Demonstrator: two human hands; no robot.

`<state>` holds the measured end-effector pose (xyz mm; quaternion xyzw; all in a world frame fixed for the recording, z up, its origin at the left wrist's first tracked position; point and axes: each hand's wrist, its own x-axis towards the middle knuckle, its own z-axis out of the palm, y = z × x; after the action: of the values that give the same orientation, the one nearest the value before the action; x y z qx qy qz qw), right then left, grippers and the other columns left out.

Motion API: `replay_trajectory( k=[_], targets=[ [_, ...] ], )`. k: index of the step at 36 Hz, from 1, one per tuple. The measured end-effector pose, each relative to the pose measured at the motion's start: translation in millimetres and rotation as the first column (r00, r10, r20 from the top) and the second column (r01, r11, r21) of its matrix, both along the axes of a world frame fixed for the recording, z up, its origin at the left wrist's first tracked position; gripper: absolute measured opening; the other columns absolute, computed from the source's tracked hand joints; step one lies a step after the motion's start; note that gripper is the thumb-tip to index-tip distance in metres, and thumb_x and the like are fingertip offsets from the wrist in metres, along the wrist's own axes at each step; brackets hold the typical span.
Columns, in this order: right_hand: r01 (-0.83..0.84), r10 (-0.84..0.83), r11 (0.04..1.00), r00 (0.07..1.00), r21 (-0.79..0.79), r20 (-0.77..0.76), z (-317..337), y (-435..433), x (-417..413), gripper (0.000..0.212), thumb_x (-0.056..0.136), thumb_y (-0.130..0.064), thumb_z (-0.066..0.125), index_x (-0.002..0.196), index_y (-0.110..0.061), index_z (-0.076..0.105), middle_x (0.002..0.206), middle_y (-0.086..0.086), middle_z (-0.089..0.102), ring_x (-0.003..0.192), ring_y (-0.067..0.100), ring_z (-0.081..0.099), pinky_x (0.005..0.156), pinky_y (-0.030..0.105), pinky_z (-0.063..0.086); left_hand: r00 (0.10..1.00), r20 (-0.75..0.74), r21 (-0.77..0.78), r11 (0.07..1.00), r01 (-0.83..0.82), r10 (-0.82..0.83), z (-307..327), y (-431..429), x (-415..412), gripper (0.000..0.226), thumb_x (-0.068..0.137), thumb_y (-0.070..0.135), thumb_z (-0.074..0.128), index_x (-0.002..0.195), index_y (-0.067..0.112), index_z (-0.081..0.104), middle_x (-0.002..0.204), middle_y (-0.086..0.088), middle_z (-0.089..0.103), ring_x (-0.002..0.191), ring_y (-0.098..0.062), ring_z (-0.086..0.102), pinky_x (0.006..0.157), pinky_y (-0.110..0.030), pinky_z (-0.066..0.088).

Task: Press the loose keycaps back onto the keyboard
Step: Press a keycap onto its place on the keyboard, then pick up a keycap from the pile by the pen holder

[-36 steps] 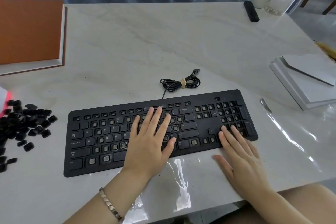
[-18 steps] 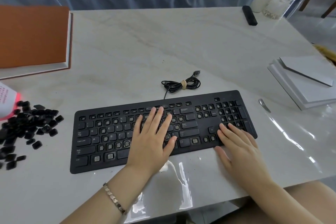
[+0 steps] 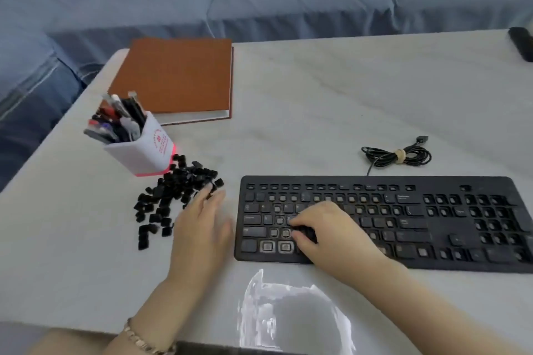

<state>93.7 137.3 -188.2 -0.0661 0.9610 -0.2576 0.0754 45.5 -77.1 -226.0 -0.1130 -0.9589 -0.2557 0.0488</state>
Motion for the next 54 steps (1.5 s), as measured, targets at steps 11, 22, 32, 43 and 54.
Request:
replay_trajectory(
  k=[11, 22, 32, 43, 54],
  targets=[
    [-0.137, 0.145, 0.986, 0.987, -0.098, 0.072, 1.4, -85.7, -52.5, 0.032, 0.095, -0.021, 0.043, 0.125, -0.019, 0.057, 0.130, -0.002, 0.053, 0.124, 0.014, 0.041, 0.103, 0.028, 0.034, 0.955, 0.146, -0.103, 0.964, -0.245, 0.258, -0.9, -85.0, -4.6, 0.031, 0.088, 0.030, 0.064, 0.116, 0.017, 0.064, 0.107, 0.001, 0.055, 0.098, -0.019, 0.049, 0.082, -0.031, 0.043],
    [-0.292, 0.282, 0.951, 0.954, 0.100, 0.097, -27.2, -153.4, -94.4, 0.035, 0.095, -0.013, 0.047, 0.130, -0.016, 0.050, 0.128, 0.004, 0.044, 0.123, 0.022, 0.036, 0.089, 0.032, 0.040, 0.980, 0.119, -0.028, 0.987, -0.159, 0.161, -5.3, -89.5, -10.1, 0.012, 0.092, 0.019, 0.059, 0.098, 0.010, 0.064, 0.090, 0.005, 0.053, 0.081, -0.014, 0.051, 0.067, -0.023, 0.035],
    [-0.197, 0.194, 0.979, 0.979, 0.050, 0.062, -32.8, -147.7, -94.1, 0.027, 0.095, -0.017, 0.042, 0.113, -0.007, 0.060, 0.110, 0.009, 0.056, 0.104, 0.025, 0.052, 0.083, 0.032, 0.045, 0.936, 0.238, 0.226, 0.923, -0.313, 0.259, 2.4, -86.0, -14.7, 0.009, 0.091, 0.015, 0.057, 0.082, 0.017, 0.058, 0.074, 0.000, 0.058, 0.068, -0.012, 0.053, 0.057, -0.013, 0.037],
    [0.570, -0.112, 0.413, 0.806, -0.711, 0.581, -2.3, -109.4, -61.9, 0.028, 0.095, 0.001, 0.040, 0.083, -0.011, 0.063, 0.075, 0.008, 0.063, 0.054, 0.007, 0.065, 0.058, 0.015, 0.053, 0.613, 0.730, 0.621, -0.079, -0.780, -0.303, 32.6, -51.7, -18.8, 0.012, 0.077, 0.004, 0.033, 0.072, 0.013, 0.040, 0.060, -0.005, 0.046, 0.045, -0.010, 0.037, 0.036, -0.017, 0.030],
    [0.604, -0.147, 0.231, 0.796, -0.762, 0.587, 12.9, -70.2, -31.2, 0.022, 0.088, 0.006, 0.054, 0.092, -0.013, 0.065, 0.078, 0.006, 0.072, 0.072, 0.014, 0.071, 0.062, 0.014, 0.053, 0.546, 0.763, 0.594, 0.044, -0.803, -0.346, 30.4, -21.2, -9.1, 0.015, 0.083, 0.009, 0.036, 0.074, 0.007, 0.048, 0.062, -0.006, 0.046, 0.047, -0.011, 0.036, 0.038, -0.017, 0.026]
  ],
)
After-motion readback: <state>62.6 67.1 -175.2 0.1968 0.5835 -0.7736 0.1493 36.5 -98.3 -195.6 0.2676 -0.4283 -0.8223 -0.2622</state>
